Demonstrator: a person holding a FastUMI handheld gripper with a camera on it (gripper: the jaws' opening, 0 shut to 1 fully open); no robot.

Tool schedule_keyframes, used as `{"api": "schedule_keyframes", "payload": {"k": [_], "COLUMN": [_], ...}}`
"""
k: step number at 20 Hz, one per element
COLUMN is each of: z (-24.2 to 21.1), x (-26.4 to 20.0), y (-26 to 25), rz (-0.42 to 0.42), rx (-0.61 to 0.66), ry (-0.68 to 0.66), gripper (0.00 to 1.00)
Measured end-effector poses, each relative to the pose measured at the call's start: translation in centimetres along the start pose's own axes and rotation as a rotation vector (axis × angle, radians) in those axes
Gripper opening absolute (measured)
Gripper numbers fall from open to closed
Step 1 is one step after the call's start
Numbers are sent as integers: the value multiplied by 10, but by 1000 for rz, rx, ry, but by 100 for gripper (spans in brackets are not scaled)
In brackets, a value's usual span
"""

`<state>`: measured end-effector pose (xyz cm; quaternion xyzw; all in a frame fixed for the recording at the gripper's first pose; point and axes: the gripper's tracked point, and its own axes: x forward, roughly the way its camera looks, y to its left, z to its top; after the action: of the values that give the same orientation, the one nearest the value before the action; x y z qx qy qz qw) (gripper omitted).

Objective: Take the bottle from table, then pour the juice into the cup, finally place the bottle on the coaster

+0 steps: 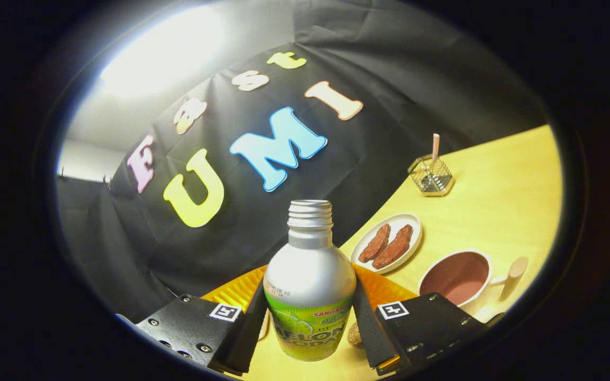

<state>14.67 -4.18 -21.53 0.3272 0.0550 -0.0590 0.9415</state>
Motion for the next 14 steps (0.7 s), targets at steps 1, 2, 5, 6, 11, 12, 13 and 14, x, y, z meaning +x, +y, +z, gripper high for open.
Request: {"api": "schedule_keyframes", "payload": {"k": [1,2,5,6,11,12,13,14], "z": [5,8,13,14,28,26,22,18], "x": [-1,-1,3,2,-4,-1,2,3], "y": [5,9,24,23,32,38,43,46], "rz": [-10,-17,-13,-47,-167,-153,-139,-130], "rx": [-53,-106,-247,-299,-622,-637,-647,-654], "ry": [-12,-18,-35,-40,-66,-65,-62,-58], "gripper": [79,79,79,79,79,79,79,79]}}
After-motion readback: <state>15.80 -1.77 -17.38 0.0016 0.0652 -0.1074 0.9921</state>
